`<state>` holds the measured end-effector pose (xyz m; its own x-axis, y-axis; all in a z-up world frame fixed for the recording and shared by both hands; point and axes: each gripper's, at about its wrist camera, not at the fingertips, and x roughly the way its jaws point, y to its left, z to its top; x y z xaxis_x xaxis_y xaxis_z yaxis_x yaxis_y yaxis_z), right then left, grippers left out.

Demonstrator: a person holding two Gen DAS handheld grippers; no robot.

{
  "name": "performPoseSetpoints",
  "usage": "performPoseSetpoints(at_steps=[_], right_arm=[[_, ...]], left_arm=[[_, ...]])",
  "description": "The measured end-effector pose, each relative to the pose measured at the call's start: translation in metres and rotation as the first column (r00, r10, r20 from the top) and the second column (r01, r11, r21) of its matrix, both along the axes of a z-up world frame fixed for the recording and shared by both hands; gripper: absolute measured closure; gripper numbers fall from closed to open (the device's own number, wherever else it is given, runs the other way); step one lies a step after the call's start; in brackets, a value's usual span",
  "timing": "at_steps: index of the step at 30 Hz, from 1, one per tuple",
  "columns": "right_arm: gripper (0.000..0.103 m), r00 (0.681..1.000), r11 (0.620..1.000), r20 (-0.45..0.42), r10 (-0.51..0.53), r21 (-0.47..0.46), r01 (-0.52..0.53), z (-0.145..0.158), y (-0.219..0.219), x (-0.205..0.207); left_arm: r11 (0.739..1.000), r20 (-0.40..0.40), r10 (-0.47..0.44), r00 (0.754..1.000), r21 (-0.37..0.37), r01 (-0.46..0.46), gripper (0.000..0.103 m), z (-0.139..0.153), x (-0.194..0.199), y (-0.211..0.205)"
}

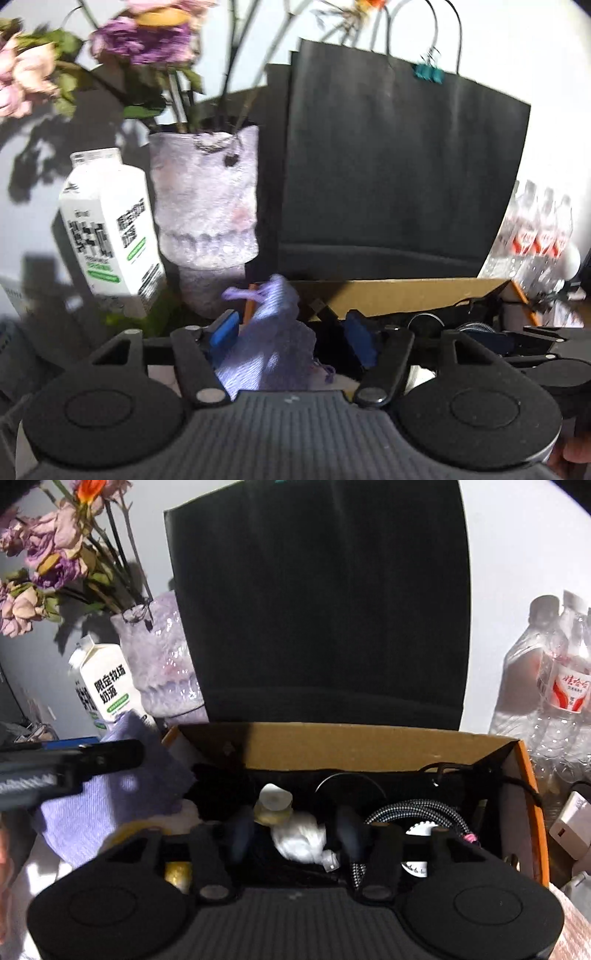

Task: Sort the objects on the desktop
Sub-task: 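Withdraw both tools from the box back over the towel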

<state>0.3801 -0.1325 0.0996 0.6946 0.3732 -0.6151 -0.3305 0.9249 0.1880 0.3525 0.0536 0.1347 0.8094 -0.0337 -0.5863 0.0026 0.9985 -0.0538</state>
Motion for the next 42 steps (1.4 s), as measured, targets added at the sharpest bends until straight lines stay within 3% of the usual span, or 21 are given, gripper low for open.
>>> performPoseSetpoints(at_steps=[2, 8, 10, 12, 15, 19, 25, 27, 29, 34, 38, 42], right_arm=[[0.045, 1.0, 1.0, 0.009, -0.008, -0.001, 0.008, 0.007, -0.005, -0.008], [0.038, 0.999, 0.998, 0.044, -0.03, -0.062, 0.032, 0.039, -0.018, -0.054], [0.035, 0.998, 0.995, 0.064, -0.02, -0.096, 0.026, 0.048, -0.021, -0.079], [0.029, 0.997, 0.993, 0.075, -0.012, -0.115, 0.02, 0.057, -0.027, -0.107], [0.028, 0.995, 0.995, 0.1, 0.027, -0.101, -0.017, 0.065, -0.039, -0.16], [0.021, 0.987, 0.997, 0.148, 0.067, -0.044, -0.061, 0.065, -0.057, -0.239], [0.016, 0.986, 0.996, 0.152, 0.067, 0.045, -0.075, 0.039, -0.08, -0.342], [0.016, 0.987, 0.997, 0.155, 0.049, 0.055, -0.058, 0.023, -0.084, -0.37], [0.015, 0.988, 0.999, 0.154, 0.032, 0.011, -0.034, 0.006, -0.081, -0.394], [0.015, 0.98, 0.997, 0.197, -0.013, -0.078, 0.029, -0.035, -0.073, -0.446], [0.015, 0.991, 0.998, 0.133, 0.012, -0.067, -0.003, -0.065, -0.071, -0.463], [0.016, 0.993, 0.997, 0.114, 0.003, -0.077, 0.006, -0.074, -0.068, -0.465]], left_arm=[[1.0, -0.017, 0.017, 1.0, -0.016, -0.018, 0.028, 0.004, -0.005, 0.004], [0.999, -0.062, 0.047, 0.997, 0.005, -0.046, 0.026, 0.023, -0.042, 0.0], [0.999, -0.056, 0.034, 0.998, 0.004, -0.034, 0.02, 0.03, -0.065, -0.001], [0.999, -0.047, 0.031, 0.998, 0.021, -0.03, 0.019, 0.036, -0.092, -0.002], [0.999, 0.007, 0.025, 1.0, 0.034, -0.025, 0.018, 0.043, -0.146, -0.003], [1.0, 0.098, -0.009, 0.995, -0.006, 0.01, 0.011, 0.045, -0.228, 0.006], [0.993, 0.144, 0.036, 0.989, -0.12, -0.019, 0.008, 0.026, -0.337, 0.02], [0.989, 0.135, 0.009, 0.991, -0.15, 0.011, 0.008, 0.011, -0.367, 0.018], [0.989, 0.12, -0.022, 0.993, -0.146, 0.04, 0.007, -0.004, -0.392, 0.011], [0.992, 0.096, 0.023, 0.995, -0.126, -0.011, 0.006, -0.052, -0.447, -0.015], [0.99, 0.039, -0.014, 0.999, -0.138, 0.019, 0.007, -0.087, -0.464, -0.03], [0.994, 0.027, -0.006, 1.0, -0.111, 0.009, 0.009, -0.093, -0.461, -0.033]])
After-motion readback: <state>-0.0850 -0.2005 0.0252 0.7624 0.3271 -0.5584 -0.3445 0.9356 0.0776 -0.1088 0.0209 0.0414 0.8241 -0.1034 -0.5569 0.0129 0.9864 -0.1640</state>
